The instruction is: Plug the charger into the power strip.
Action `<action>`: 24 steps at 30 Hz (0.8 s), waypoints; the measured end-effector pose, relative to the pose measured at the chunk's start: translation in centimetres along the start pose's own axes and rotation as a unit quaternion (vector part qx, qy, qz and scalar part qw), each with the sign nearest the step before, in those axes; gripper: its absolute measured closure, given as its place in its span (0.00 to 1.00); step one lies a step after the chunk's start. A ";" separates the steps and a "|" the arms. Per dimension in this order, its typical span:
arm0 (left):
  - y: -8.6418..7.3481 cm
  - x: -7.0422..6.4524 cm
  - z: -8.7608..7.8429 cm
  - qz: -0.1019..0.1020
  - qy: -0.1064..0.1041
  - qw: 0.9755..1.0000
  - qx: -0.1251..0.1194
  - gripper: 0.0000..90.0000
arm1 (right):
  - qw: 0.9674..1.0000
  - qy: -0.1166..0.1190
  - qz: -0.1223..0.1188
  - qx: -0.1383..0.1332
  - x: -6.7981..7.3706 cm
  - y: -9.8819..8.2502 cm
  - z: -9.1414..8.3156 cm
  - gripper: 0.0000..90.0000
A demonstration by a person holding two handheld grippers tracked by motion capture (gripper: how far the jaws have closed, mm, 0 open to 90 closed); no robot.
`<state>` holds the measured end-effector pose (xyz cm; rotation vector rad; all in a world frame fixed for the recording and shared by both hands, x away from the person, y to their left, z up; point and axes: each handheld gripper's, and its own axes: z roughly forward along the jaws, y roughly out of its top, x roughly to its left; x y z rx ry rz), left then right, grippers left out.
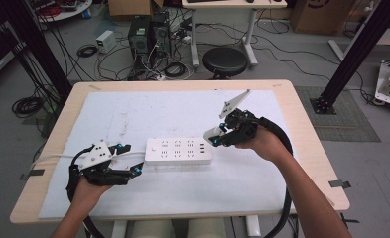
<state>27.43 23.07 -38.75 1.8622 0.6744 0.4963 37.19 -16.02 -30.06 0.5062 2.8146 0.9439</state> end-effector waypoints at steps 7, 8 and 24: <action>-0.4 0.2 -0.5 -0.005 0.004 1.000 0.000 0.28 | 0.999 -0.009 -0.037 0.025 -0.2 1.5 1.2 0.70; -0.5 0.2 -0.6 -0.004 0.006 1.000 0.001 0.28 | 0.999 -0.011 -0.044 0.027 -0.3 1.6 1.5 0.70; -1.0 0.4 -1.1 -0.007 0.006 1.000 -0.005 0.28 | 0.989 -0.002 -0.105 0.107 -0.6 4.3 5.3 0.70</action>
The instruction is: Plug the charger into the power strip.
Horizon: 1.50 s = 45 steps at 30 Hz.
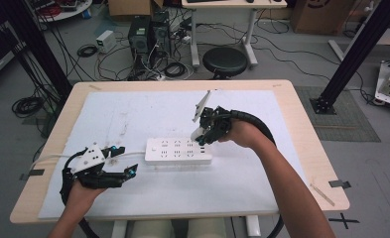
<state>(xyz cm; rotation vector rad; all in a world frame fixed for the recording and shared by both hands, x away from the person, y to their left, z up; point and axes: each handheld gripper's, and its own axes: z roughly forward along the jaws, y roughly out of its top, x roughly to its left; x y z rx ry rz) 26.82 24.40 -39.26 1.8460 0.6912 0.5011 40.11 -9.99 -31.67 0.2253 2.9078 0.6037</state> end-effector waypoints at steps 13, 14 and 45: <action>-0.8 0.4 -0.2 -0.005 0.001 1.000 -0.002 0.28 | 0.999 0.012 -0.028 0.041 -0.8 1.6 3.0 0.70; -0.8 0.4 -0.3 -0.005 0.001 1.000 -0.002 0.28 | 0.999 0.012 -0.030 0.042 -0.9 1.6 3.2 0.71; -1.6 1.1 -0.3 -0.017 0.005 1.000 -0.005 0.28 | 0.987 0.014 -0.085 0.138 -1.0 4.4 6.2 0.71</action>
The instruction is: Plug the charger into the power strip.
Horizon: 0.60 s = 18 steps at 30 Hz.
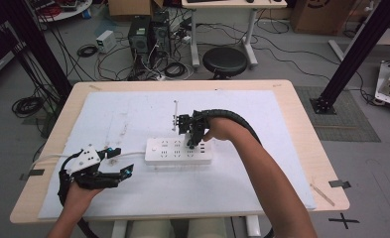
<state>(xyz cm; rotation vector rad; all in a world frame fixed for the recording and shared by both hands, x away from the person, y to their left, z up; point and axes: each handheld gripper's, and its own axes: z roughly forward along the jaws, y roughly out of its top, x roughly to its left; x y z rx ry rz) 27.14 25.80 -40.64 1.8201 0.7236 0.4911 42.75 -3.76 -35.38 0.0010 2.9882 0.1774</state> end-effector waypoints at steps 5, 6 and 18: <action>0.0 -0.1 0.0 -0.001 0.000 1.000 0.000 0.28 | 1.000 0.000 -0.012 0.018 0.0 0.8 0.2 0.71; 0.0 -0.1 0.0 0.001 0.000 1.000 0.000 0.28 | 1.000 0.001 -0.011 0.019 -0.1 0.9 0.2 0.71; -0.4 0.1 -0.1 -0.003 0.000 1.000 -0.002 0.28 | 1.000 0.001 -0.010 0.030 0.0 1.1 1.1 0.71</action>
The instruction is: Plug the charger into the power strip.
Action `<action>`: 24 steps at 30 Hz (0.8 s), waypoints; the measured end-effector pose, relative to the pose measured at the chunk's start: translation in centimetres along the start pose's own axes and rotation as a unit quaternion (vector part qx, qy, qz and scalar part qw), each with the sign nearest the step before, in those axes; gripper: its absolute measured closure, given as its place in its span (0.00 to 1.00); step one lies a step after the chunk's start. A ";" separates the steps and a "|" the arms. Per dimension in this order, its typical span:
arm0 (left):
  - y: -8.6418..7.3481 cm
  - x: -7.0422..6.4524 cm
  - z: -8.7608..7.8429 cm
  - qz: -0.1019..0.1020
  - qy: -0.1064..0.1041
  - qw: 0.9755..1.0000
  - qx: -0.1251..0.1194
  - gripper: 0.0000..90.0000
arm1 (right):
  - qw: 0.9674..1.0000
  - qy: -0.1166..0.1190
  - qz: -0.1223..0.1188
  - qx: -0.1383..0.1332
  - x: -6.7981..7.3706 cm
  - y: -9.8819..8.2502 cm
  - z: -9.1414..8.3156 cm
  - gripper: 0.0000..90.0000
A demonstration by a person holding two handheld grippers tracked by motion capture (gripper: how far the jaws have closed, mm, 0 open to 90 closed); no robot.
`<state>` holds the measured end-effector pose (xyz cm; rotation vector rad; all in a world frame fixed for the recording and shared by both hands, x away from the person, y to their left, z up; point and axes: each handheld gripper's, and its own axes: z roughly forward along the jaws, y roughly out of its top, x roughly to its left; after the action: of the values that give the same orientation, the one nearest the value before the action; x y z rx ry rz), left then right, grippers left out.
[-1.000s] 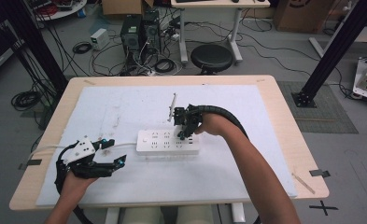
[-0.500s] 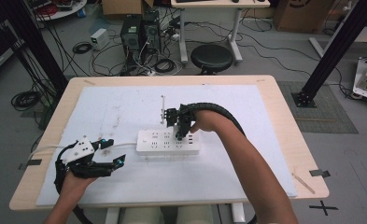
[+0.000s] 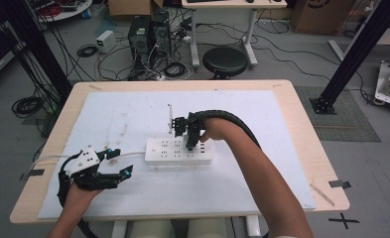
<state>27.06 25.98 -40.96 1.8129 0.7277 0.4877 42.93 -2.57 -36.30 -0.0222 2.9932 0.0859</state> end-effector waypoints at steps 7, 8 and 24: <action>0.0 -0.3 0.4 0.000 -0.006 1.000 0.001 0.28 | 1.000 -0.003 0.010 0.001 0.2 0.1 0.1 0.71; 0.0 -0.3 0.4 0.001 -0.006 1.000 0.000 0.28 | 1.000 -0.003 0.010 0.003 0.2 0.2 0.1 0.71; -0.3 0.0 0.3 -0.004 -0.001 1.000 0.000 0.28 | 1.000 0.014 0.026 0.001 -0.3 0.2 0.6 0.71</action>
<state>27.21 25.89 -41.33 1.8098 0.7341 0.4805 43.28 -2.33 -36.82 0.0552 3.0224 0.0892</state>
